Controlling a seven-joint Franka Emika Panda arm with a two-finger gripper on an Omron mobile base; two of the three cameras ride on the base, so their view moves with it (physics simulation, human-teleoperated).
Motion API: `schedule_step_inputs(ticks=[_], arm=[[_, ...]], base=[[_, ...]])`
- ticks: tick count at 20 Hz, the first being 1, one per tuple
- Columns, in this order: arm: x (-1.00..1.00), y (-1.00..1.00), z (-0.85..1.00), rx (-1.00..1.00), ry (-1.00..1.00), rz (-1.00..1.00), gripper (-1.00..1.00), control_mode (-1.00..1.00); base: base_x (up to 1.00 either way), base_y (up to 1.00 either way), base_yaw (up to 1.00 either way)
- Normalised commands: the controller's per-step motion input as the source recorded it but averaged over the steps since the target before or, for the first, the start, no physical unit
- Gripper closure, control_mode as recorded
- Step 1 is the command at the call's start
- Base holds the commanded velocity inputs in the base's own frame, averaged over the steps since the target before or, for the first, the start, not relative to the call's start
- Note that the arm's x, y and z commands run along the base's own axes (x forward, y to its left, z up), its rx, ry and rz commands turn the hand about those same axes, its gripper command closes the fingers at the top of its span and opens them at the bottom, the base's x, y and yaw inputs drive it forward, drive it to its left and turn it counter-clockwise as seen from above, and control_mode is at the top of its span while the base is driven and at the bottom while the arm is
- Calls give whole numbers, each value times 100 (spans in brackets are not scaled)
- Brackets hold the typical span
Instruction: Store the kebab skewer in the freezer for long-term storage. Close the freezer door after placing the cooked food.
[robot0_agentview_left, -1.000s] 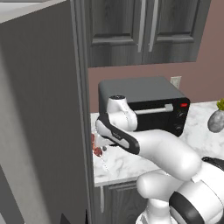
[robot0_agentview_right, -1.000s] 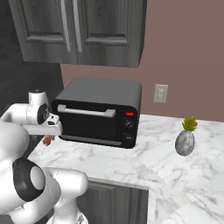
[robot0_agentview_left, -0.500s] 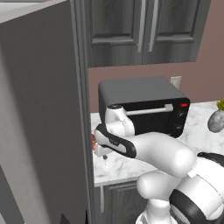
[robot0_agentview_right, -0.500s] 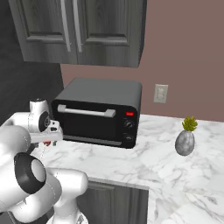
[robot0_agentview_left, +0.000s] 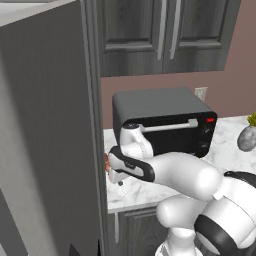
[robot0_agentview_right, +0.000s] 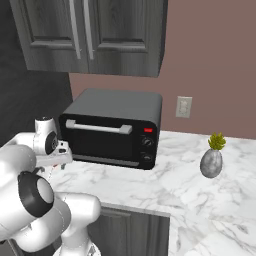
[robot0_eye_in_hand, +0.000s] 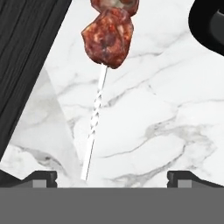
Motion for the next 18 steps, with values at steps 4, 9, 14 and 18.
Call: schedule_step_inputs(ticks=[4,9,14,18], arm=[[0,7,-12,0,0,0,-100,-100],[0,16,-14,0,0,-1,-100,-100],[0,5,-29,0,0,-3,-100,-100],[0,0,-33,0,0,-4,-100,-100]], base=[[0,0,0],[0,0,0],[0,0,0],[0,0,0]])
